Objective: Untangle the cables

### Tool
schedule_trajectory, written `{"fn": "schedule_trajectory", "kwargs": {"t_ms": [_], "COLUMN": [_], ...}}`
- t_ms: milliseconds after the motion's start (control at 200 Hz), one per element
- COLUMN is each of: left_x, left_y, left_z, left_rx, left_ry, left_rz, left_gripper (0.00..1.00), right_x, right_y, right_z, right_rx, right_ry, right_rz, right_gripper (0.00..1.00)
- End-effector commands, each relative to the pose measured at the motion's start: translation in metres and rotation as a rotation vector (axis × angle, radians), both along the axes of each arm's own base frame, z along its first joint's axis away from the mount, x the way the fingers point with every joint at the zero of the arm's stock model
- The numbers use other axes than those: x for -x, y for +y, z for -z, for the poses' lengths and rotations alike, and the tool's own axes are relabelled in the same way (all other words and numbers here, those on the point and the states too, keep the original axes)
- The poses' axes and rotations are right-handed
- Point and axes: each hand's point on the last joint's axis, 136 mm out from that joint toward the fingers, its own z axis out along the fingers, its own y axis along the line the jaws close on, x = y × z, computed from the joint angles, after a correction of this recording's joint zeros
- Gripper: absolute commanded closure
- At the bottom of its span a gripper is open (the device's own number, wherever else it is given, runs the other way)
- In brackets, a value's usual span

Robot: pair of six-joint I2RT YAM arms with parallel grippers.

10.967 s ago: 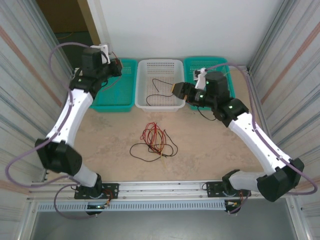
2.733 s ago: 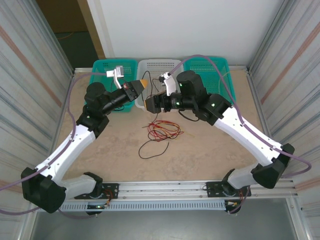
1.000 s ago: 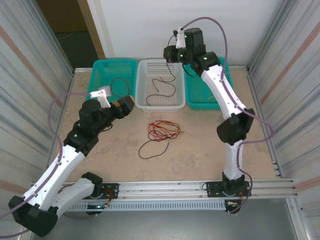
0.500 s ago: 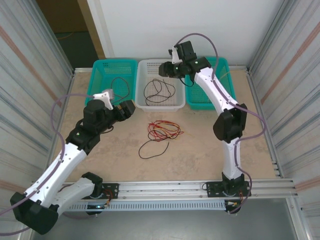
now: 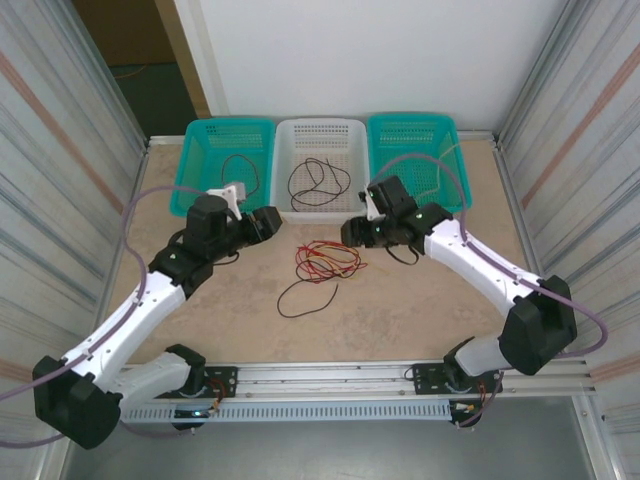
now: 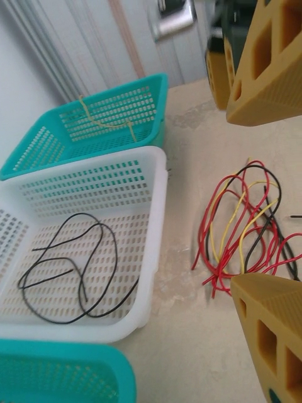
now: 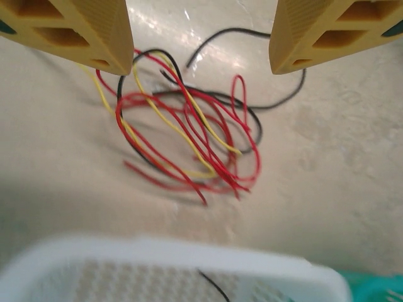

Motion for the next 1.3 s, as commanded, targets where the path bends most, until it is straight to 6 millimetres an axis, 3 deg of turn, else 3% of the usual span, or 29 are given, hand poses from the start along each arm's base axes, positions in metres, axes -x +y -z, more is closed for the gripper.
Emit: {"fn": "schedule_trajectory", "kwargs": {"t_ms": [0,165,461,621,736,822,1062,1297], "left_x": [0.002,0.006,0.010,0.008,0.006,0.005,0.009,0.021], "left_y": [-0.012,-0.013,-0.009,-0.012,-0.015,-0.016,-0.027,-0.061], "left_z": [-0.003,0.001,0.004,0.006,0.007,0.005,-0.002,-0.007], "left_rx": [0.022,0.010,-0.015,-0.017,-0.017,-0.015,0.014,0.018], "left_ry": [-0.007,-0.005,-0.005,-0.003,-0.002,-0.007,-0.045,-0.090], "left_rz": [0.037,0.040,0.038,0.048,0.059,0.065,0.117,0.240], "left_gripper": [0.38,0.39,0.40,0.40,0.41,0.41,0.40,0.30], "right_x": [0.006,0.004,0.003,0.009,0.012,0.016,0.030,0.034], "right_y": [0.005,-0.009,-0.009,-0.008,-0.008,-0.009,0.010,0.025], "right_z": [0.022,0.061,0.092,0.096,0.085,0.070,-0.006,-0.064], "right_rx": [-0.026,0.046,0.121,0.146,0.170,0.190,0.078,-0.074], "right_ry": [0.053,0.141,0.227,0.233,0.200,0.153,-0.056,-0.161], "right_rz": [0.086,0.210,0.227,0.217,0.195,0.169,0.038,-0.024], "right_gripper": [0.46,0.56,0.70,0.91,1.00,1.00,1.00,1.00]}}
